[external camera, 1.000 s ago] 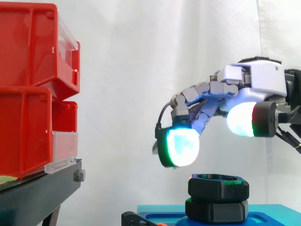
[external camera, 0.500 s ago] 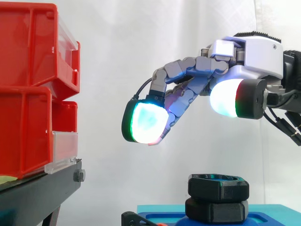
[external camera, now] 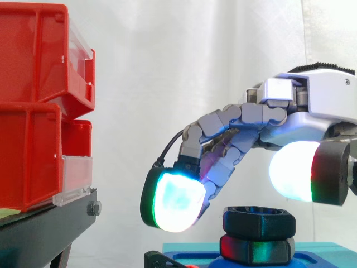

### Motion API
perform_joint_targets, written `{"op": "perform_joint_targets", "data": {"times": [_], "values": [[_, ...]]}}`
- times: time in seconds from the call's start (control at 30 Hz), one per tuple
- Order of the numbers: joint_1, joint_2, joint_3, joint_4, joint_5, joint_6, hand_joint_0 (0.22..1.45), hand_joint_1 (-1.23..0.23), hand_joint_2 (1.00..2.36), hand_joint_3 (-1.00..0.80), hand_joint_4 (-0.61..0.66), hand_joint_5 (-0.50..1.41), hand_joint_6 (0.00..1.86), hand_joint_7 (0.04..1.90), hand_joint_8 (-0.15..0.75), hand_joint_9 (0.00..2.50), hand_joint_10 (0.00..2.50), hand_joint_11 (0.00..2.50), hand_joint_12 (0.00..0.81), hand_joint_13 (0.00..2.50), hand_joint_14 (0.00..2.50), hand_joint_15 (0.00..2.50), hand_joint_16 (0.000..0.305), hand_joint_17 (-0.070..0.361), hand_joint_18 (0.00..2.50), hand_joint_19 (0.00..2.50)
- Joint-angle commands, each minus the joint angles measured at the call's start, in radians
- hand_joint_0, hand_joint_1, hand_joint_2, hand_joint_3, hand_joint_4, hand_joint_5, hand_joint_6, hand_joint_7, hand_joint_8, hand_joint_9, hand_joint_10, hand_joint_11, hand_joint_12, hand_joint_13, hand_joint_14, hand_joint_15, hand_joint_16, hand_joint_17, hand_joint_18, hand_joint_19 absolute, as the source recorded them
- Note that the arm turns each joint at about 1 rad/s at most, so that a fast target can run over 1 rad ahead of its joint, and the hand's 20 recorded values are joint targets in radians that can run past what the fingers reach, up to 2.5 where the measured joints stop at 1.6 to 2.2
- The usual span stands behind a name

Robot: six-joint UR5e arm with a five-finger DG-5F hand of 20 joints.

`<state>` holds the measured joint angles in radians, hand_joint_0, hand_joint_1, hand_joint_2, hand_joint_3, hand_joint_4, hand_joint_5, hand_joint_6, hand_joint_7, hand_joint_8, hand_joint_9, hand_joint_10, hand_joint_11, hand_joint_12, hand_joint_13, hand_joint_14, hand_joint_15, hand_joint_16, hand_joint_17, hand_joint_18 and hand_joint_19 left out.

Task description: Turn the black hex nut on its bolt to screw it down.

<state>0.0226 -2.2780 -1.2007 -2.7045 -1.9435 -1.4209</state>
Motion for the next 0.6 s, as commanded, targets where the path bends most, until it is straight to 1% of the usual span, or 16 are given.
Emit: {"op": "perform_joint_targets", "data": {"times": [0.0,0.07,0.17,0.2,0.3,0.5,0.57], "values": [[0.01,0.0,-0.003,-0.026,0.011,-0.001,0.49,-0.3,1.0,-0.5,0.21,-0.01,0.51,0.97,0.291,0.88,0.0,0.0,0.352,0.69,0.0,0.1,0.055,0.124,0.57,0.66],[0.014,0.0,-0.002,-0.034,0.011,-0.001,0.49,-0.31,1.0,-0.5,0.14,0.01,0.51,1.05,0.298,0.9,0.0,0.01,0.353,0.69,0.0,0.1,0.055,0.123,0.58,0.65],[0.017,0.0,-0.003,-0.037,0.011,-0.003,0.49,-0.3,1.0,-0.5,0.08,0.01,0.51,1.12,0.3,0.91,0.0,0.03,0.354,0.69,0.0,0.1,0.055,0.123,0.58,0.66],[0.02,0.0,-0.003,-0.038,0.011,-0.003,0.49,-0.3,1.0,-0.5,0.07,0.01,0.51,1.14,0.3,0.91,0.0,0.04,0.355,0.69,0.0,0.1,0.055,0.123,0.58,0.66],[0.02,0.0,-0.003,-0.038,0.011,-0.003,0.49,-0.31,1.0,-0.5,0.09,0.01,0.51,1.19,0.305,0.92,0.0,0.05,0.355,0.7,0.0,0.11,0.055,0.123,0.59,0.65],[0.02,0.0,-0.003,-0.035,0.009,-0.001,0.49,-0.31,1.0,-0.5,0.13,0.01,0.5,1.22,0.305,0.92,0.0,0.05,0.354,0.7,0.0,0.11,0.054,0.123,0.59,0.66],[0.016,0.0,-0.003,-0.032,0.009,-0.001,0.49,-0.31,1.0,-0.5,0.12,0.01,0.5,1.23,0.307,0.92,0.0,0.06,0.355,0.7,0.0,0.1,0.055,0.123,0.59,0.65]]}}
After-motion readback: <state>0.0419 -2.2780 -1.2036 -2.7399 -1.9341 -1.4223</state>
